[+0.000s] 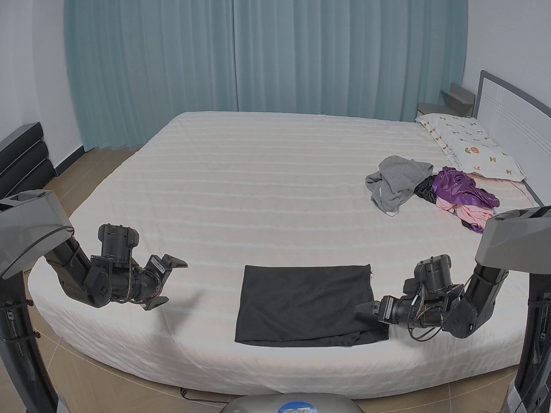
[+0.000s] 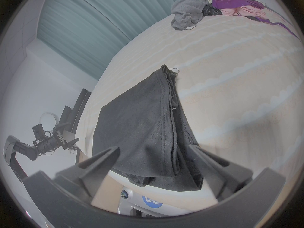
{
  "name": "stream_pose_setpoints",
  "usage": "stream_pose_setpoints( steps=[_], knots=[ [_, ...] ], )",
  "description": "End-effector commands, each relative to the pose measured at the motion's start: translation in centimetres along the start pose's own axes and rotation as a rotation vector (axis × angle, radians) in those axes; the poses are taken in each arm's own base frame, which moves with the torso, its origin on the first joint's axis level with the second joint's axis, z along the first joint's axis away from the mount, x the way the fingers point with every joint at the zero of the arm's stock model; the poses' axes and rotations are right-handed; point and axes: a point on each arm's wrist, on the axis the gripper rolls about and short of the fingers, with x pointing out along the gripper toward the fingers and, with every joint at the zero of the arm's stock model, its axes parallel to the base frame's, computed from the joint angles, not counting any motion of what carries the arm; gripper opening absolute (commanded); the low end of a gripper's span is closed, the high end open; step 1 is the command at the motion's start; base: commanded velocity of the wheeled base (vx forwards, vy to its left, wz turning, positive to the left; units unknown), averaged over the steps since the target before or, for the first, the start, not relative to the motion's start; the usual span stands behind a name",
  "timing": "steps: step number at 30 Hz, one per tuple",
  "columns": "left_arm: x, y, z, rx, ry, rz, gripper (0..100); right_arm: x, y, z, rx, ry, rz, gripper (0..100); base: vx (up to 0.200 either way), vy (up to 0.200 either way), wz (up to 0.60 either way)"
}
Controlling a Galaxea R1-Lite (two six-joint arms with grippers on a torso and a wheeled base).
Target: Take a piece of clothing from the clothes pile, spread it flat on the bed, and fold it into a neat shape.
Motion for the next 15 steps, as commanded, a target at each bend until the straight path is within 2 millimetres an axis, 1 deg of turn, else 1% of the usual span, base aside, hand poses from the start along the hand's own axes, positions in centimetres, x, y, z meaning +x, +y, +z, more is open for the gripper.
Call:
stream_pose_setpoints(
  steps=[1, 10, 15],
  knots=[
    [0.0, 0.0, 0.0, -0.001, 0.000, -0.001, 100, 0.0, -0.1, -0.4, -0.015, 0.015, -0.007, 0, 0.000, 0.000, 0.00],
    [0.0, 0.0, 0.0, 0.000, 0.000, -0.001, 100, -1.1, -0.8, -0.7, -0.019, 0.024, -0.035, 0, 0.000, 0.000, 0.00],
    [0.0, 0.0, 0.0, -0.001, 0.000, -0.001, 100, -2.2, -1.0, -0.9, -0.017, 0.027, -0.047, 0, 0.000, 0.000, 0.00]
  ],
)
